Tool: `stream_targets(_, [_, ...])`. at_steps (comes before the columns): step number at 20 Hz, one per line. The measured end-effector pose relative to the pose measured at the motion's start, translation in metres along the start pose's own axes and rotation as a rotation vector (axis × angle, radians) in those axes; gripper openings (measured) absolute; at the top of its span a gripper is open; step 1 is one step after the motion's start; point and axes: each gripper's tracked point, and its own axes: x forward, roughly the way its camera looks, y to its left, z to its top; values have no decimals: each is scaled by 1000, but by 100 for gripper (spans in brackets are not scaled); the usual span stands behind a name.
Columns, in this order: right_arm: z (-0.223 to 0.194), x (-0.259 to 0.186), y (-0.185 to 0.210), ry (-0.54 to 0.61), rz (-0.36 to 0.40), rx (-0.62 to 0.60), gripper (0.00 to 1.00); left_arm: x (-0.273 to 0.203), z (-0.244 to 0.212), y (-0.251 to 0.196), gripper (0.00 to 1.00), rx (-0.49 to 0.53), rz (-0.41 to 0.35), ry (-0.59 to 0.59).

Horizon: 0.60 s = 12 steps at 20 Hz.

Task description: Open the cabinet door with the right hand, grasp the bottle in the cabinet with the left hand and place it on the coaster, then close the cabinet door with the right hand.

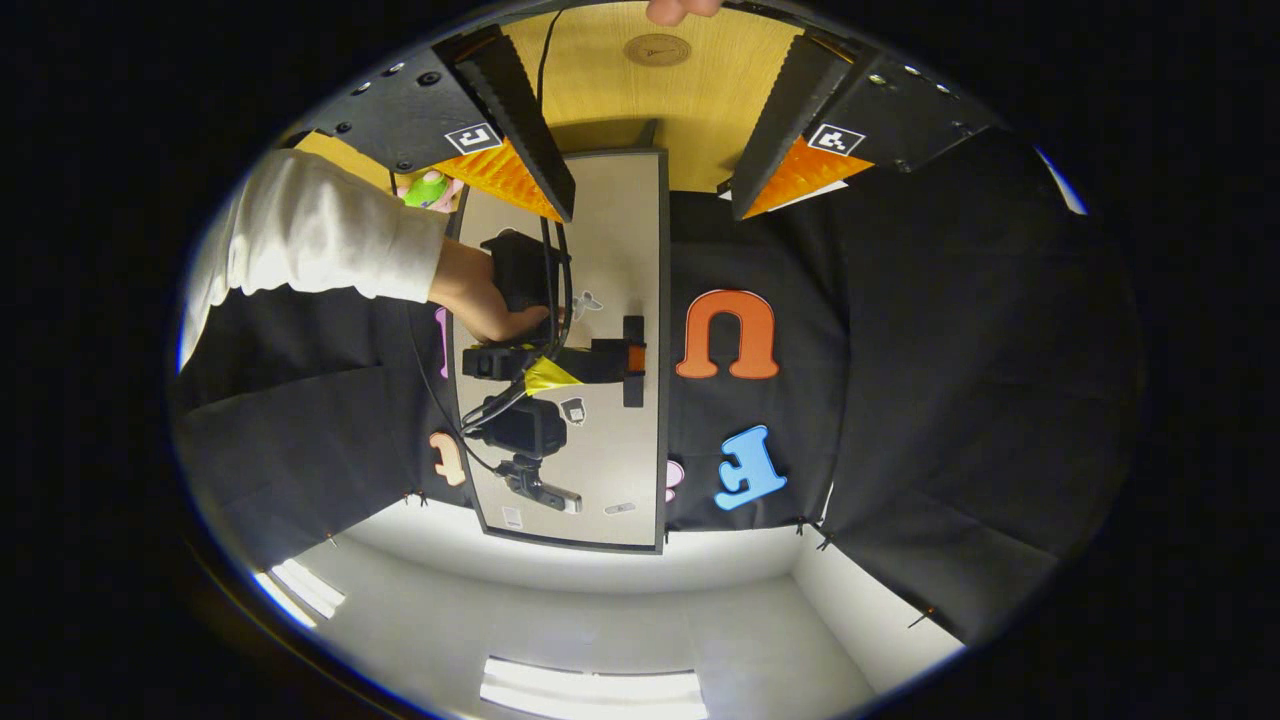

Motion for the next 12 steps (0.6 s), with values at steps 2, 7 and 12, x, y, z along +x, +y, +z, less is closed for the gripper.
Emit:
stream_targets(2, [0,11,2,15,4,16,99,0,-1,4,95,-2,8,2])
stream_targets(7, [0,24,10,21,16,17,87,2,-1,12,95,-3,22,4])
stream_targets(12, [-13,34,19,69,28,9,51,5,-1,15,95,-5,22,0])
